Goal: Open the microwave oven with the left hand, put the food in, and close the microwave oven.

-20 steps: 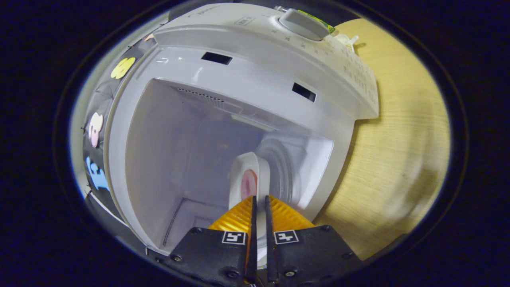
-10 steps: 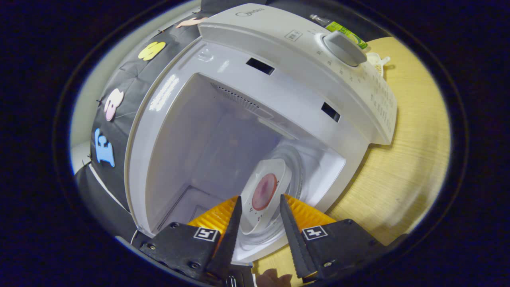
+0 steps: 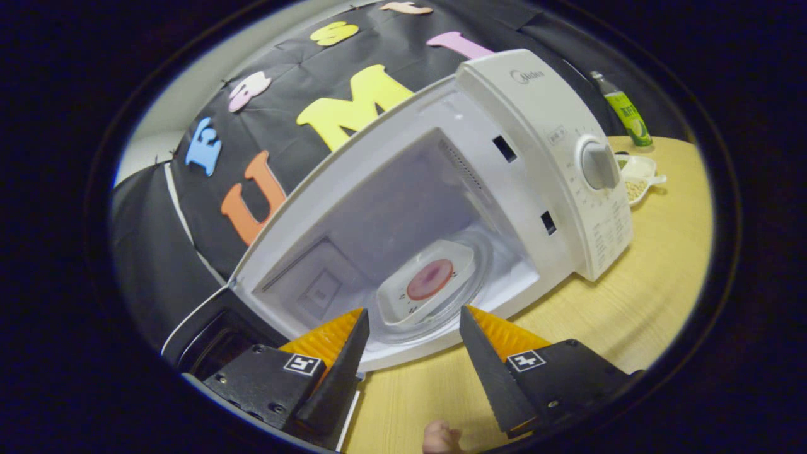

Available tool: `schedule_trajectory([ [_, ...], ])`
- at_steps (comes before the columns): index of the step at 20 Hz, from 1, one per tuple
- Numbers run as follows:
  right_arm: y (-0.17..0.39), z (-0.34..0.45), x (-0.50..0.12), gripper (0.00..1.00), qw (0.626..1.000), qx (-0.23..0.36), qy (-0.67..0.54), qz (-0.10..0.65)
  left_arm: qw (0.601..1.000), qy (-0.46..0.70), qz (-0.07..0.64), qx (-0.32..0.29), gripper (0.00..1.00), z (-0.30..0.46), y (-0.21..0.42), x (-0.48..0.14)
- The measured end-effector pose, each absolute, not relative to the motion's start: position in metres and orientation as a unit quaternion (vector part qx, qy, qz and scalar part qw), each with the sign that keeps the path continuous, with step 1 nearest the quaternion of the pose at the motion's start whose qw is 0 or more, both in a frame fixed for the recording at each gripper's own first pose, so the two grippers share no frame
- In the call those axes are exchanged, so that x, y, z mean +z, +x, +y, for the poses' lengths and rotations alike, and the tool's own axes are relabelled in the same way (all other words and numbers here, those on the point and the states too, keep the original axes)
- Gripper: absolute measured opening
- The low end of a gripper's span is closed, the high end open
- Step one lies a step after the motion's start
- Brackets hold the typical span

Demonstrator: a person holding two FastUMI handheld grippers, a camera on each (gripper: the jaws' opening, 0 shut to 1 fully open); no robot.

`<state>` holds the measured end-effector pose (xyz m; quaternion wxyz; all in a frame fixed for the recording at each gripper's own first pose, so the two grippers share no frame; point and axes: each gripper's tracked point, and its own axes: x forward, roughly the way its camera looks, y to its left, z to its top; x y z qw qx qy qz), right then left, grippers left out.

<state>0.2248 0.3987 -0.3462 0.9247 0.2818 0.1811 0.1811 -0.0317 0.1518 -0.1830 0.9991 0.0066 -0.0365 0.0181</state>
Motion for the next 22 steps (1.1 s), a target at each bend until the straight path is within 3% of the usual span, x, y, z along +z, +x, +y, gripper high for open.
schedule_trajectory([
  [6,0.171,0.371,-0.296,0.92,0.941,0.258,0.177,0.130,0.990,0.070,-0.064,0.100,0.95,0.219,-0.040,-0.176],
  [9,0.151,0.345,-0.279,0.92,0.946,0.264,0.148,0.120,0.993,0.051,-0.047,0.093,0.95,0.230,-0.035,-0.188],
  [10,0.145,0.337,-0.270,0.92,0.947,0.267,0.139,0.112,0.994,0.045,-0.039,0.091,0.87,0.236,-0.031,-0.193],
  [11,0.140,0.328,-0.260,0.92,0.950,0.266,0.129,0.100,0.994,0.038,-0.038,0.095,0.86,0.244,-0.027,-0.196],
  [12,0.136,0.321,-0.251,0.92,0.953,0.266,0.119,0.088,0.994,0.032,-0.038,0.095,0.95,0.252,-0.023,-0.199],
  [15,0.116,0.300,-0.218,0.92,0.958,0.269,0.086,0.053,0.996,0.022,-0.021,0.089,0.93,0.271,-0.010,-0.217],
  [18,0.098,0.271,-0.184,0.92,0.963,0.261,0.065,0.008,0.992,0.028,-0.020,0.123,0.42,0.300,0.003,-0.228],
  [20,0.088,0.251,-0.162,0.92,0.966,0.250,0.064,-0.019,0.990,0.023,-0.020,0.138,0.28,0.313,0.013,-0.236],
  [21,0.085,0.241,-0.155,0.92,0.968,0.243,0.065,-0.025,0.991,0.019,-0.012,0.135,0.15,0.314,0.019,-0.246],
  [22,0.080,0.233,-0.153,0.81,0.969,0.239,0.065,-0.024,0.992,0.009,-0.008,0.124,0.02,0.314,0.021,-0.256],
])
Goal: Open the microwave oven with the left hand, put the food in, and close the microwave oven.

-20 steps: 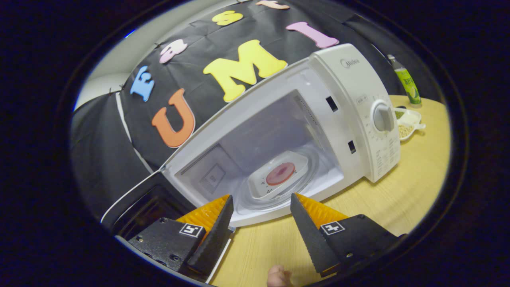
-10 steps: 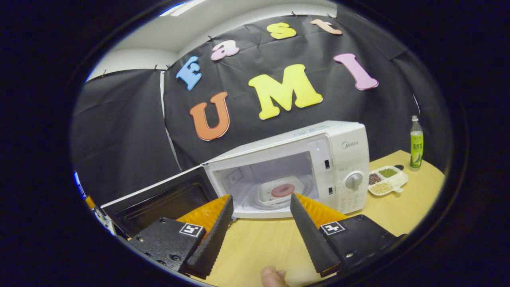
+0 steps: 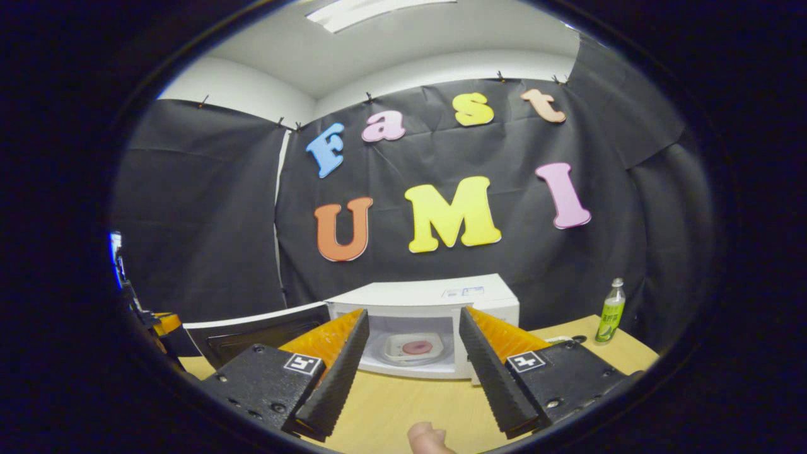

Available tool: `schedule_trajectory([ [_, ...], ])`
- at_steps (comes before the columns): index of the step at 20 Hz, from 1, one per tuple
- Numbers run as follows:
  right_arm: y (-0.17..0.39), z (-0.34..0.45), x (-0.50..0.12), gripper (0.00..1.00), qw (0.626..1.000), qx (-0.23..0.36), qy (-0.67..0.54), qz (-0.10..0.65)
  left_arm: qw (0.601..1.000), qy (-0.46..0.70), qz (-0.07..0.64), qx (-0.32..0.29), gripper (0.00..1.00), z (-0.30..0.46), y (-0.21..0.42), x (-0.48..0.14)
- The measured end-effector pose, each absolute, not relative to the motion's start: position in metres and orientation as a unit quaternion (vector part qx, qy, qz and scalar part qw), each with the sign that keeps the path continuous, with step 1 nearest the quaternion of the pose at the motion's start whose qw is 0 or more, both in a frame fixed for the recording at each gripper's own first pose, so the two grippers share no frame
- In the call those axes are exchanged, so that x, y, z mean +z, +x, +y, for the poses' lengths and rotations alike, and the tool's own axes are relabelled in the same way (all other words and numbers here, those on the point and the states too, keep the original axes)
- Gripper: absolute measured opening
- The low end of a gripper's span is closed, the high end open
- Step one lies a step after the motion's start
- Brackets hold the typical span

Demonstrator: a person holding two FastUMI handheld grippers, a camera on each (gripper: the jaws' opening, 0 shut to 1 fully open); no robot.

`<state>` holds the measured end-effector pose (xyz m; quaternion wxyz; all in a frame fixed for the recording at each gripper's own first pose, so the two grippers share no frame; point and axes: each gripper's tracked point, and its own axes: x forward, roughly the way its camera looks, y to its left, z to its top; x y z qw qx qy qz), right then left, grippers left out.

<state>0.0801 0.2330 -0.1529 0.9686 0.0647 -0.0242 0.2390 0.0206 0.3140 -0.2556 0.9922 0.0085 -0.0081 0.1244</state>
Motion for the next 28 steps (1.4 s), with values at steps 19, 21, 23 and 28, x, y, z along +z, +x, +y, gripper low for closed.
schedule_trajectory([
  [19,0.037,0.132,-0.108,0.99,0.978,0.195,0.032,-0.060,0.999,0.002,0.013,-0.029,0.00,0.207,0.059,-0.285],
  [21,0.039,0.125,-0.109,0.99,0.979,0.192,0.034,-0.060,0.998,-0.014,0.022,-0.050,0.00,0.189,0.059,-0.289],
  [23,0.041,0.115,-0.112,0.99,0.980,0.186,0.035,-0.060,0.998,-0.009,0.026,-0.048,0.00,0.176,0.064,-0.292],
  [28,0.048,0.088,-0.114,0.99,0.982,0.176,0.045,-0.055,0.993,-0.003,0.029,-0.112,0.00,0.115,0.074,-0.295],
])
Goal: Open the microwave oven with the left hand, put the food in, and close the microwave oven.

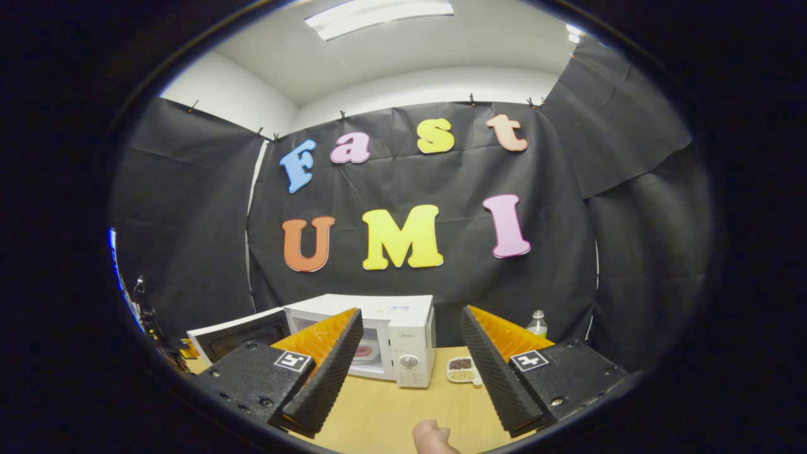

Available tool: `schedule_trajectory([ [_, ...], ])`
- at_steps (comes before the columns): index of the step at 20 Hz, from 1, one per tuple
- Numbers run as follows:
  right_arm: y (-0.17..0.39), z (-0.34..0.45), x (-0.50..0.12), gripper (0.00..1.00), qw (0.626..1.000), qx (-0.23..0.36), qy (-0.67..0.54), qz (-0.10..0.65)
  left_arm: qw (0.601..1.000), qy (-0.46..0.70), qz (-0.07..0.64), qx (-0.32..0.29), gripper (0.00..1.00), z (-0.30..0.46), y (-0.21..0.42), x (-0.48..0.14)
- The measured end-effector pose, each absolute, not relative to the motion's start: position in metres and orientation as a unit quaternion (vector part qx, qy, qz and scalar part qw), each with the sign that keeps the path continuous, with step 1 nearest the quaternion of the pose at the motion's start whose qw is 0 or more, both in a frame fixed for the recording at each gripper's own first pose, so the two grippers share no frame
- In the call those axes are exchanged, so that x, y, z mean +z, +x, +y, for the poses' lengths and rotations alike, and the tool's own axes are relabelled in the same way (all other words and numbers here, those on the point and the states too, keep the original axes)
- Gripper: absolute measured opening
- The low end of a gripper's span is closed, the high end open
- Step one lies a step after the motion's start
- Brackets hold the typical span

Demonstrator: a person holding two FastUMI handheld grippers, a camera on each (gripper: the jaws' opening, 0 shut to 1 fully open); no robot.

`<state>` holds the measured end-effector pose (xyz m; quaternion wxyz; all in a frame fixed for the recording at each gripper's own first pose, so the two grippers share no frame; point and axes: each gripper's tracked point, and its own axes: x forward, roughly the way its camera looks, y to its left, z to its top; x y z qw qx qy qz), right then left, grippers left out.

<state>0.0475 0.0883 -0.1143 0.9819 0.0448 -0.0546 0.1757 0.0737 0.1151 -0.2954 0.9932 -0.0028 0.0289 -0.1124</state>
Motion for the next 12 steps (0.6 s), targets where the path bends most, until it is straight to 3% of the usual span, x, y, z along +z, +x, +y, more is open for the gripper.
schedule_trajectory([
  [12,0.068,0.055,-0.129,0.99,0.984,0.164,0.050,-0.040,0.972,0.019,0.044,-0.230,0.00,0.000,0.102,-0.305],
])
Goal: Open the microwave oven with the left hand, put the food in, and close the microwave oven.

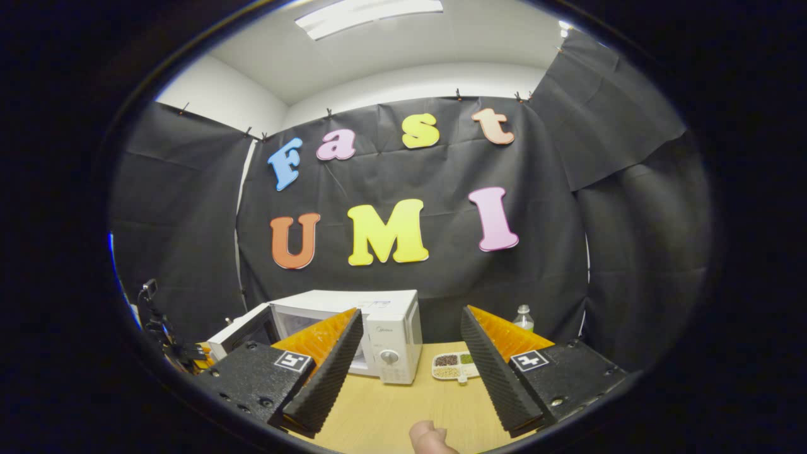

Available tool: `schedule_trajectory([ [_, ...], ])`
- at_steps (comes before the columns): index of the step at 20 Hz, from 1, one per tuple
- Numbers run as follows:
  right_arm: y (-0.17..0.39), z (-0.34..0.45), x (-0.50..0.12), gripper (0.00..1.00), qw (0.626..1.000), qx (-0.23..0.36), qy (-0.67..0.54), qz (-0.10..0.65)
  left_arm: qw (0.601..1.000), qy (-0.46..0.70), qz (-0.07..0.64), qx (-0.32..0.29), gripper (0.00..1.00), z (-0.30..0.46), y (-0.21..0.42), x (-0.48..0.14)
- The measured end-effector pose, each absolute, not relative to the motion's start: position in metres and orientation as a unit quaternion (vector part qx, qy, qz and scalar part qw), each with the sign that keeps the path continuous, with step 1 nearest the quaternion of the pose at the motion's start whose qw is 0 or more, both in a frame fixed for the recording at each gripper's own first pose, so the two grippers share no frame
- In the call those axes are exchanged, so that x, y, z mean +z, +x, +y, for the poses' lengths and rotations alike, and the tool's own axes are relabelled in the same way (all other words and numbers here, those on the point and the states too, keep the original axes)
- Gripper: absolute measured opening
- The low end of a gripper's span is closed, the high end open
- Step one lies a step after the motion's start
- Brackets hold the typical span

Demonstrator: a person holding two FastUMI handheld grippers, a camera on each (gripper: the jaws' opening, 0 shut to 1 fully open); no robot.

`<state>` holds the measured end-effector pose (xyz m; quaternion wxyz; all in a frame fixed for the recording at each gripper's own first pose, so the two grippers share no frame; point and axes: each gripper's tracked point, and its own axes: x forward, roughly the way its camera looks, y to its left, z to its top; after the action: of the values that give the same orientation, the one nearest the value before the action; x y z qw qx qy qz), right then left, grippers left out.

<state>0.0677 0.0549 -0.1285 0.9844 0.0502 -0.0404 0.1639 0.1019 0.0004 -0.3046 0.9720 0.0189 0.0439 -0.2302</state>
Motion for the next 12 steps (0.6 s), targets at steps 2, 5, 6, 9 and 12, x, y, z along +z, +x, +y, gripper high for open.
schedule_trajectory([
  [2,0.072,0.052,-0.132,0.99,0.984,0.164,0.050,-0.039,0.968,0.018,0.051,-0.243,0.00,-0.016,0.107,-0.308],
  [5,0.076,0.051,-0.134,0.92,0.983,0.171,0.047,-0.040,0.965,0.008,0.055,-0.258,0.00,-0.040,0.121,-0.311],
  [6,0.078,0.049,-0.135,1.00,0.983,0.172,0.047,-0.040,0.964,0.007,0.056,-0.259,0.00,-0.047,0.127,-0.312],
  [9,0.082,0.042,-0.138,1.00,0.983,0.174,0.051,-0.039,0.964,0.000,0.059,-0.258,0.00,-0.066,0.145,-0.313],
  [12,0.089,0.030,-0.144,1.00,0.984,0.169,0.054,-0.035,0.967,0.004,0.059,-0.249,0.00,-0.080,0.162,-0.315],
])
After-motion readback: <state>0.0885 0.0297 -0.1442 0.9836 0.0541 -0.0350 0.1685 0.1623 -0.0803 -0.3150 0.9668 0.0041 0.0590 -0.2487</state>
